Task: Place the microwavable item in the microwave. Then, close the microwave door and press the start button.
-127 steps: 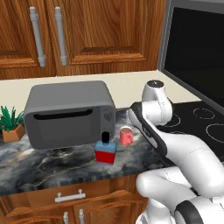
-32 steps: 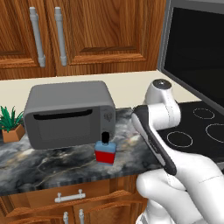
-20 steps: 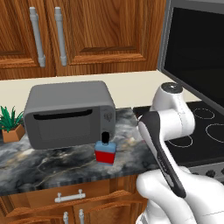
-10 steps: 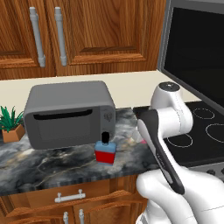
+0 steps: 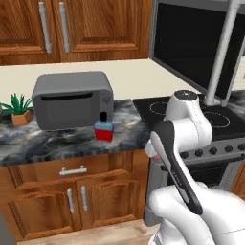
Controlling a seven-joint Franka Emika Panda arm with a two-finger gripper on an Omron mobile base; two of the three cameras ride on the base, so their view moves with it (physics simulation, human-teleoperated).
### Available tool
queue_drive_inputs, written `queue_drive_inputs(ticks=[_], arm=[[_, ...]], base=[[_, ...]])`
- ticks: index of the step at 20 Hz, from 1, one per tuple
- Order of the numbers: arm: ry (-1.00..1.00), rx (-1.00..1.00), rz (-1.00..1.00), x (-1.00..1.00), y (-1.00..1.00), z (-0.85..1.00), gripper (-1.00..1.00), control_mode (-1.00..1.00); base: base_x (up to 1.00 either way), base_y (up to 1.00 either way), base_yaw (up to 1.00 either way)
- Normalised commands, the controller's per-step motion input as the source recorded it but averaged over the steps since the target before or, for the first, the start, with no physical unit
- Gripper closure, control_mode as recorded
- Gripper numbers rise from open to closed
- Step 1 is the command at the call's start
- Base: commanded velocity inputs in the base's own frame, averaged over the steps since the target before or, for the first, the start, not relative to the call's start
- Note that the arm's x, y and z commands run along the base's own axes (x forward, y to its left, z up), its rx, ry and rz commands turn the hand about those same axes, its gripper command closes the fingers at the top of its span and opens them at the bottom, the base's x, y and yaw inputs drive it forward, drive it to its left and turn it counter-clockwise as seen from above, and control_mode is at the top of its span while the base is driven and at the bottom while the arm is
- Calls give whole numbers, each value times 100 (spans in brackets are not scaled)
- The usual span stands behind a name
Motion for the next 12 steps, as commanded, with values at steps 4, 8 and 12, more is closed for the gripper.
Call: queue_drive_inputs(ticks=[4, 8, 12], arm=[[0, 0, 0, 0, 0, 0, 100, 100], [0, 0, 0, 0, 0, 0, 100, 100], [0, 0, 0, 0, 0, 0, 100, 100]], base=[[-94, -80, -7], [-3, -100, -1], [49, -100, 3]])
